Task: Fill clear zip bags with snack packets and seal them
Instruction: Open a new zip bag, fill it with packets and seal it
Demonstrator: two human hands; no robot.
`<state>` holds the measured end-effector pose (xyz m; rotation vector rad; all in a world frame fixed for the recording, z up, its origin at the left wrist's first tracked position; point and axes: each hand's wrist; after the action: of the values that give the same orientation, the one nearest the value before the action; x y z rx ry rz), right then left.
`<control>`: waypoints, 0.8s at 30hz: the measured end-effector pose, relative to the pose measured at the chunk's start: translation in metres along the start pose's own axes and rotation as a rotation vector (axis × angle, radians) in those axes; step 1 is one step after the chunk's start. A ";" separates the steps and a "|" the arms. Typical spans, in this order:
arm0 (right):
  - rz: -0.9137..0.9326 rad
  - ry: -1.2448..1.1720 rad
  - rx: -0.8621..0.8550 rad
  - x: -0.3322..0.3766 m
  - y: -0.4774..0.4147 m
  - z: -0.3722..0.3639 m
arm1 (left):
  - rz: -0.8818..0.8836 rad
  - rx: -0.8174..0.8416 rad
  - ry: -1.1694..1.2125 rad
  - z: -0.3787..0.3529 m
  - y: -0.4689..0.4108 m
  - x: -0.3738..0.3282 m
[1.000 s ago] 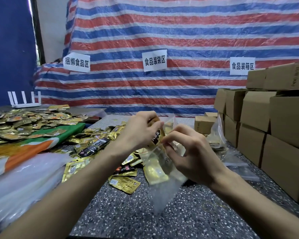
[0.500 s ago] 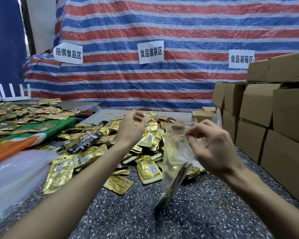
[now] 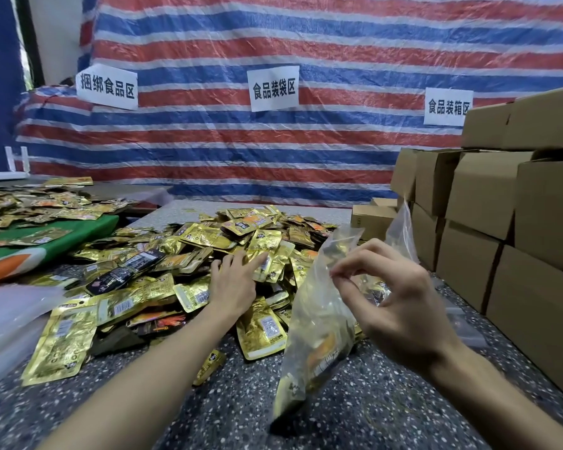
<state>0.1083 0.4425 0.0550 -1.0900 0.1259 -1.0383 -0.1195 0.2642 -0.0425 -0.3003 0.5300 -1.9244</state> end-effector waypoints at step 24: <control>-0.098 -0.001 0.053 0.032 0.002 0.003 | 0.255 -0.257 1.058 0.174 0.044 0.007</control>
<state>0.1284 0.4206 0.0674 -1.0566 0.0441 -1.1226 -0.0101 0.2039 0.0870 0.6509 1.4255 -1.6418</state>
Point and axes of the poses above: each hand's wrist, its own y-axis away from the middle knuckle, its own z-axis out of the back of the hand, x = y × z, and after that the axes turned 6 degrees about -z, right-handed
